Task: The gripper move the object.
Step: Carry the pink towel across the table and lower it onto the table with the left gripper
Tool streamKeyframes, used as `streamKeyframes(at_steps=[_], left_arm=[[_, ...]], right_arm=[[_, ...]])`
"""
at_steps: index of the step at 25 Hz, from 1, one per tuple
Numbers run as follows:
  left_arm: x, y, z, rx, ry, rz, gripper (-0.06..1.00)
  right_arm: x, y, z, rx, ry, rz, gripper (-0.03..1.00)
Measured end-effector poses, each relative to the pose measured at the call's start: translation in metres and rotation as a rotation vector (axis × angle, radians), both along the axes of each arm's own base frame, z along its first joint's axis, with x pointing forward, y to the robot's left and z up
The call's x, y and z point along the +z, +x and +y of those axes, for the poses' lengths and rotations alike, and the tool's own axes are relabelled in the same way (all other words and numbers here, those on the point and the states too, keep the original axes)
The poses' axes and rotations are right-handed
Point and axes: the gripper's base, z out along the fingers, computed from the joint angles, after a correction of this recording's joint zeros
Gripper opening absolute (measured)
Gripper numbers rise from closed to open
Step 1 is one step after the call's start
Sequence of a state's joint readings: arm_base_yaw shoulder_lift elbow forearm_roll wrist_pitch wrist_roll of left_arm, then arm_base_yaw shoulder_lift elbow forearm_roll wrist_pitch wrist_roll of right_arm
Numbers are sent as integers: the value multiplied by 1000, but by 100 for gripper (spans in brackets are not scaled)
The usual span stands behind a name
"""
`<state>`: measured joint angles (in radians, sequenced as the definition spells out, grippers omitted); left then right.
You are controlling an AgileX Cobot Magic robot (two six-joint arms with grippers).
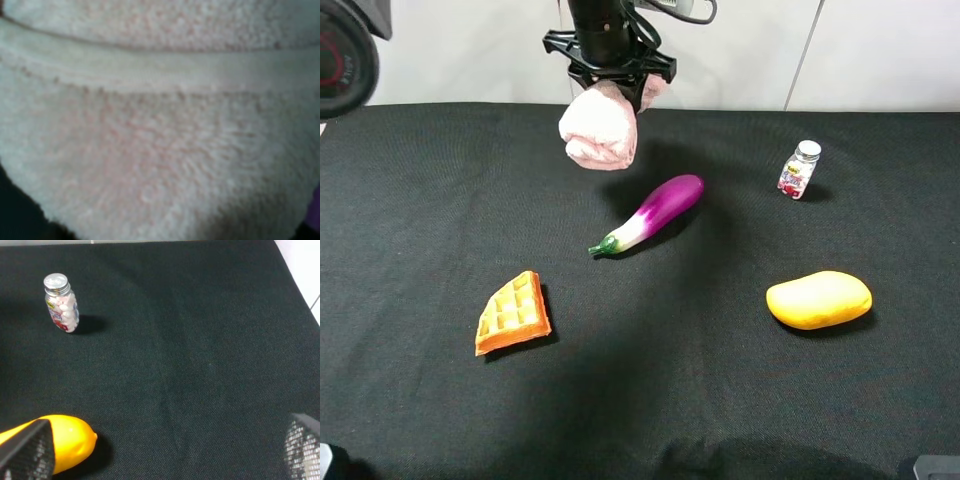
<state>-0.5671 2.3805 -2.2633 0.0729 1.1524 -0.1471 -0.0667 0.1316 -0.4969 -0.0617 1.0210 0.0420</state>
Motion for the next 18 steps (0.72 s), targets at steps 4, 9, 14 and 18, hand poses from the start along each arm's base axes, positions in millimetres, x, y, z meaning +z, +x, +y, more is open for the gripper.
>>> streamKeyframes(at_steps=[4,9,14,18], left_arm=[[-10,3,-2,-1,0,1,52],[-26,7,-5,-3,4,8,52],[-34,10,-7,-5,1,1,52],[-40,14,-4,1,0,0,52]], right_arm=[[0,0,0,0,0,0,69],[0,0,0,0,0,0,69],[0,0,0,0,0,0,69],[0,0,0,0,0,0,69]])
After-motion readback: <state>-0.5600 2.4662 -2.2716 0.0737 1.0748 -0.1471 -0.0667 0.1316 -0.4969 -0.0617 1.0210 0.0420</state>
